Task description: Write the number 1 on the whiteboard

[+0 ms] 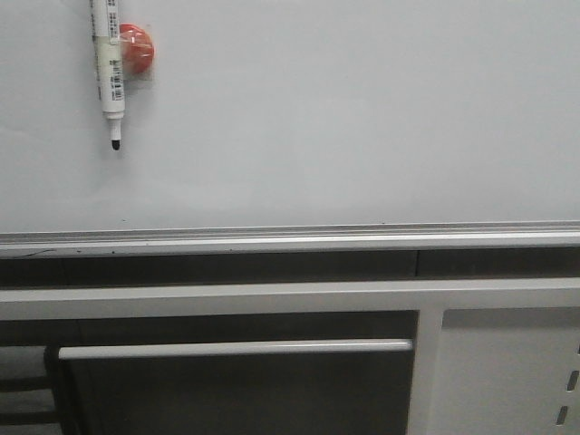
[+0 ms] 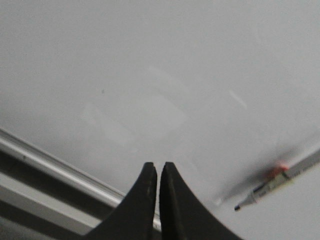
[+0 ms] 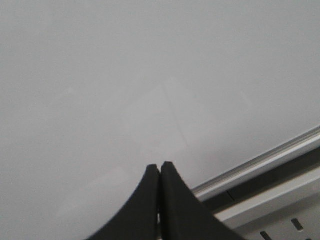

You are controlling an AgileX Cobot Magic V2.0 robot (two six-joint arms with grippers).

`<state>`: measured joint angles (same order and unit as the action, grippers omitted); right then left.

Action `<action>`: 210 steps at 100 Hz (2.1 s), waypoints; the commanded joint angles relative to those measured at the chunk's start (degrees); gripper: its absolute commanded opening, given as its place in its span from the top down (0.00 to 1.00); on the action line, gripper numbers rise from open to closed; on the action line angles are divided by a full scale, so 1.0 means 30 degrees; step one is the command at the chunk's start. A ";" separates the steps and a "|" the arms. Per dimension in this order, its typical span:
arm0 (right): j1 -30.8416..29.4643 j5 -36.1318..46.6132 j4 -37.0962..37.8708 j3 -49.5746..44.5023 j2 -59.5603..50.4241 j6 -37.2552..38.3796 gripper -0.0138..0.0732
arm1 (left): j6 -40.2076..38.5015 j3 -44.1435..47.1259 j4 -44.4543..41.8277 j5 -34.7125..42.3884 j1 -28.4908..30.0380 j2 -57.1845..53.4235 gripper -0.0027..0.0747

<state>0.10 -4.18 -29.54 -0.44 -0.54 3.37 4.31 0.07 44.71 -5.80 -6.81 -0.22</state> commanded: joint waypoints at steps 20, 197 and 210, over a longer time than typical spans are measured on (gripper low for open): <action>-0.0067 -0.3491 0.1033 0.3653 0.2016 -0.0480 0.89 | 0.4279 -0.3918 0.0327 -0.4198 0.0033 0.1467 0.99; -0.0067 -0.7302 -0.0917 0.8443 0.8503 -0.4359 0.45 | 2.3413 -1.2178 0.9700 0.3782 -1.1114 2.0119 0.61; -0.0067 -0.7267 -0.0917 0.8443 0.8503 -0.4359 0.45 | 2.3413 -1.2248 0.9779 0.3962 -1.1114 2.1093 0.61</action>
<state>0.10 -29.84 -31.26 22.82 24.20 -9.17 74.65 -35.00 73.74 4.28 -39.72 62.48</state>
